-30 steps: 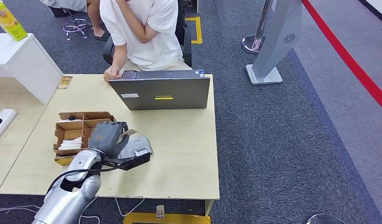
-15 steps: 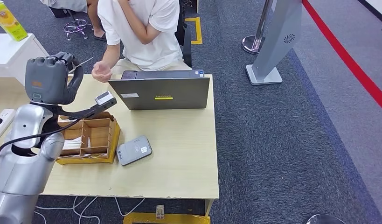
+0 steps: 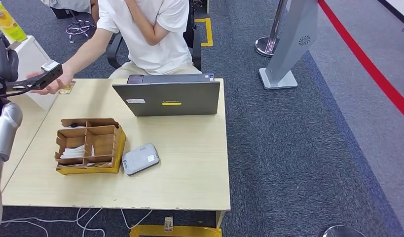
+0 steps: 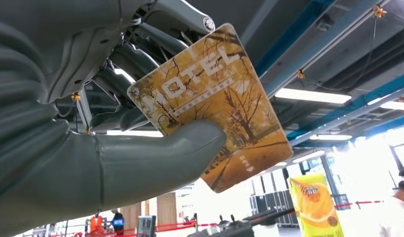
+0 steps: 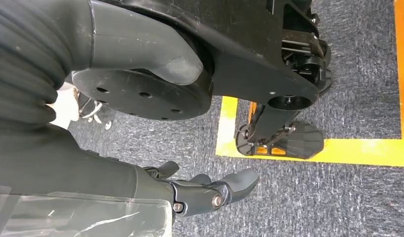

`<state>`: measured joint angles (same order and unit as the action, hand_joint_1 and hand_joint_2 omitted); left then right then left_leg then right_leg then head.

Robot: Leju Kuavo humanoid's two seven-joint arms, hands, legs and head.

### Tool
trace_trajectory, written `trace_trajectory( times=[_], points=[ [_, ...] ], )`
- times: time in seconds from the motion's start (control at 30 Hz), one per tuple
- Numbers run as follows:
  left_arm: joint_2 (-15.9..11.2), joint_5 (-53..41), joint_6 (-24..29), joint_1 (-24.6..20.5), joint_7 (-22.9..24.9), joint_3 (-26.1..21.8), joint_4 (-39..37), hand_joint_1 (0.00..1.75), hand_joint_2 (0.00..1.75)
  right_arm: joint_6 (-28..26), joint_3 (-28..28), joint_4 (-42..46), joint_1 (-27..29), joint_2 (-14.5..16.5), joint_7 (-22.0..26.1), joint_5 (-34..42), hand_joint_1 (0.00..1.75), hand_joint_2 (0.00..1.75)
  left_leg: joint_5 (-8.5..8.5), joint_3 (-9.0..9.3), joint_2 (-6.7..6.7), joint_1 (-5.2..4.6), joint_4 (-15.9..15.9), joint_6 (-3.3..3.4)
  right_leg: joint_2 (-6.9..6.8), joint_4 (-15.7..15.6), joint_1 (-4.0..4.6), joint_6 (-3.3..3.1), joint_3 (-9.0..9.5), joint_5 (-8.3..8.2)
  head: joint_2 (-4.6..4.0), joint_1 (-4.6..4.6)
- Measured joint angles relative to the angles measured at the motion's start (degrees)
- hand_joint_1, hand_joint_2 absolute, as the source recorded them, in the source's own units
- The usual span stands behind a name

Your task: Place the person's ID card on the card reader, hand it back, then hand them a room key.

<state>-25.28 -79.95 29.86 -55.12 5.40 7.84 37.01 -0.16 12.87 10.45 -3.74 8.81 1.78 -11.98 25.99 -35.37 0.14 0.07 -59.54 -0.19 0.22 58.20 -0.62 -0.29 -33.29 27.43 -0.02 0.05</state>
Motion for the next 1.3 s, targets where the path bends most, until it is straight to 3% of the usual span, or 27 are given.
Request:
trace_trajectory(
  times=[0.27,0.4,1.3],
  points=[
    [0.0,0.0,-0.2,-1.6,0.1,-0.7,-3.7,1.75,1.75,0.0,0.0,0.0,0.0,0.0,0.0,0.0,0.0,1.75,0.0,-0.01,0.0,0.0,0.0,0.0,0.0,0.0,0.0,0.0,-0.01,0.0,0.0,0.03],
    [0.0,0.1,-0.1,-1.9,0.0,-1.0,-4.5,0.0,1.75,0.0,0.0,0.0,0.0,0.0,0.0,0.0,0.0,1.75,0.0,-0.01,0.0,0.0,0.0,0.0,0.0,0.0,0.0,0.0,-0.01,0.0,0.0,0.02],
    [1.1,2.2,1.0,-0.7,-2.3,-2.8,-5.0,0.0,1.75,-0.1,0.0,0.0,0.0,0.0,-0.1,-0.1,0.0,1.75,0.0,-0.02,0.0,0.01,0.0,0.0,0.0,0.0,0.01,0.0,-0.03,-0.01,0.0,0.04]
  ],
)
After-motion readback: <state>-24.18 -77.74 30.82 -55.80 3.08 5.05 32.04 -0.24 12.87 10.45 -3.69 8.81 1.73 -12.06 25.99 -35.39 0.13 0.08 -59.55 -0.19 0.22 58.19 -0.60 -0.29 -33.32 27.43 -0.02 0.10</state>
